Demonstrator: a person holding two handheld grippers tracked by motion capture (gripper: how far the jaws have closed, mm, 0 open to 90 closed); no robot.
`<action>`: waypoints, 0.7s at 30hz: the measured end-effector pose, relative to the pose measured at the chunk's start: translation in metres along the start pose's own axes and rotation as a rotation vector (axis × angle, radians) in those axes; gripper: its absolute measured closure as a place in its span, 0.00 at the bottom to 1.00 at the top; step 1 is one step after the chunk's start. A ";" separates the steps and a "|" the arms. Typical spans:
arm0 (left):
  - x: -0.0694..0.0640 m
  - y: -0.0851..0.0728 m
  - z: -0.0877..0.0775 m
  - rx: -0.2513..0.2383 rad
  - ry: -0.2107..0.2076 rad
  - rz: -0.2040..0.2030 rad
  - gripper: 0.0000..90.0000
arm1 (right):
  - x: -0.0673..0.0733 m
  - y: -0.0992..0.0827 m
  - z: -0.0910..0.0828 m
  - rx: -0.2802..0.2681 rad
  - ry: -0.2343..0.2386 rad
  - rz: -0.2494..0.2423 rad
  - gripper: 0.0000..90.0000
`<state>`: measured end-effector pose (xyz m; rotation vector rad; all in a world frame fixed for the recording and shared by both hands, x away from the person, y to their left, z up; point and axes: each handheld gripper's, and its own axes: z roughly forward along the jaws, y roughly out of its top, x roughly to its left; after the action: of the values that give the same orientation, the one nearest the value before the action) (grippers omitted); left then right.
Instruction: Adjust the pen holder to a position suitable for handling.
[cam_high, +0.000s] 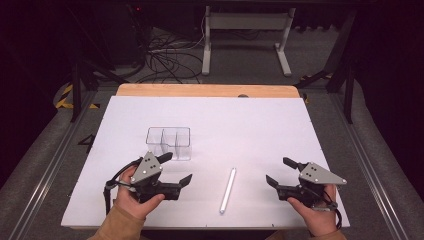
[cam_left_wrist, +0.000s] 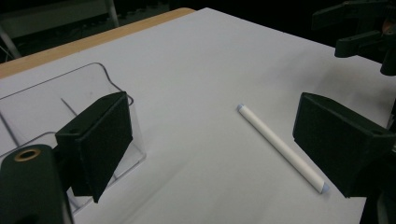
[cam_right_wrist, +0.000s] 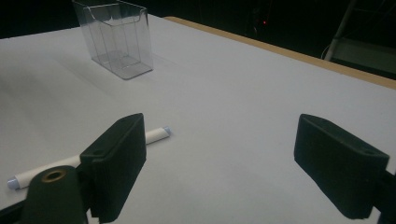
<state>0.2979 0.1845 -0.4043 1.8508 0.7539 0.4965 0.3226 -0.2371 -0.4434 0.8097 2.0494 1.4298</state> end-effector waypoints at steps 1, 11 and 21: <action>-0.002 0.003 0.003 0.000 -0.006 0.000 0.14 | 0.000 0.000 0.000 -0.001 0.001 0.000 0.20; -0.012 0.012 0.016 0.015 -0.034 0.020 0.14 | 0.000 -0.001 -0.002 0.001 -0.002 0.001 0.20; -0.021 0.019 0.027 0.050 -0.079 -0.009 0.18 | 0.000 -0.001 -0.002 -0.004 0.000 0.003 0.20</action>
<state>0.3052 0.1470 -0.3967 1.9014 0.7266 0.4001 0.3209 -0.2384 -0.4432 0.8111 2.0448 1.4348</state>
